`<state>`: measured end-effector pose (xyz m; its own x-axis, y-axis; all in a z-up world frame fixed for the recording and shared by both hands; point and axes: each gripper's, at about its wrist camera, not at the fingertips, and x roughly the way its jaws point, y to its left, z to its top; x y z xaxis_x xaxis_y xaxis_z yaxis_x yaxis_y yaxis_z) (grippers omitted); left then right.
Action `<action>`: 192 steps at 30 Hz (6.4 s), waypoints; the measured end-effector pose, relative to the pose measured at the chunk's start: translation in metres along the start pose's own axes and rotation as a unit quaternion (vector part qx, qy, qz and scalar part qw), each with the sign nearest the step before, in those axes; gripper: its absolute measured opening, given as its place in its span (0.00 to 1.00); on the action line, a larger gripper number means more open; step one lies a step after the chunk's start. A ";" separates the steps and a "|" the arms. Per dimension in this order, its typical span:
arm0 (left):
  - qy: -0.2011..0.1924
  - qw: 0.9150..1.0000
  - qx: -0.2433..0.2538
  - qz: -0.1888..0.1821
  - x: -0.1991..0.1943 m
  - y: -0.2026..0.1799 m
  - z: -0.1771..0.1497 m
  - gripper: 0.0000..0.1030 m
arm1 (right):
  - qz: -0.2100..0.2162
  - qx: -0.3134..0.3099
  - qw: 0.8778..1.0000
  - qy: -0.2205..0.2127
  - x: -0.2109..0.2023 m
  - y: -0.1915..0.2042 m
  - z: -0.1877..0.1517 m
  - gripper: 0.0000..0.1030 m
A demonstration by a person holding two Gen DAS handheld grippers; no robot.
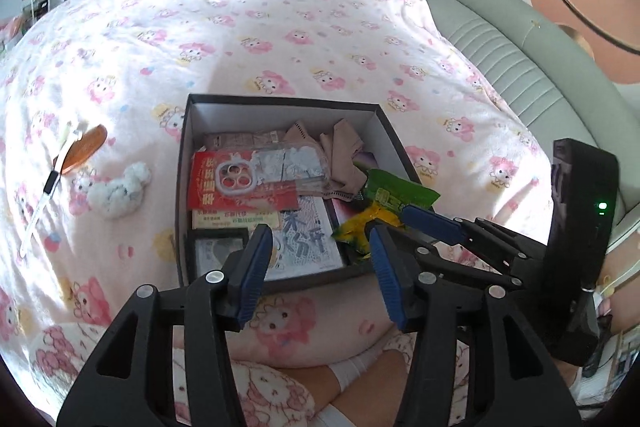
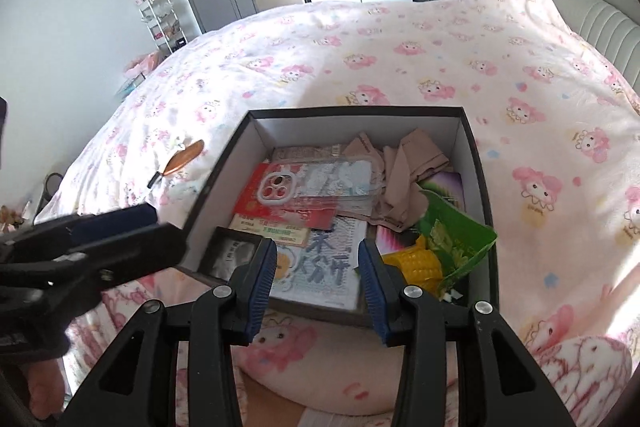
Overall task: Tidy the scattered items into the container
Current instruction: 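Raise both open grippers out of the black box, then move both grippers toward the white smartwatch beside the wooden comb, then close the left gripper on the watch strap while the right gripper grasps the band, then lift the white smartwatch off the bedspread with both grippers, then carry the white smartwatch over the black box with both grippers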
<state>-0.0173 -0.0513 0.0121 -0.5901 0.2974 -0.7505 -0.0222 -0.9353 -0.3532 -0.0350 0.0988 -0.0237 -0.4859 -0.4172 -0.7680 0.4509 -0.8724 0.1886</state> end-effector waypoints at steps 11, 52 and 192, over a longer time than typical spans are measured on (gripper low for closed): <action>-0.021 1.000 -0.020 -0.002 -0.036 0.026 -0.018 0.50 | 0.018 -0.031 0.999 0.003 -0.009 0.053 -0.005 0.39; -0.055 0.936 -0.341 0.061 -0.032 0.391 -0.096 0.48 | 0.132 -0.112 0.975 0.136 0.199 0.258 0.055 0.39; -0.144 0.870 -0.463 0.091 -0.041 0.428 -0.117 0.01 | 0.202 -0.009 0.963 0.179 0.288 0.246 0.044 0.03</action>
<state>0.0918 -0.4411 -0.1731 -0.6965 -0.0237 -0.7172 0.6735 -0.3667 -0.6418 -0.0967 -0.2470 -0.1717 0.0196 -0.6049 -0.7961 0.5631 -0.6513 0.5087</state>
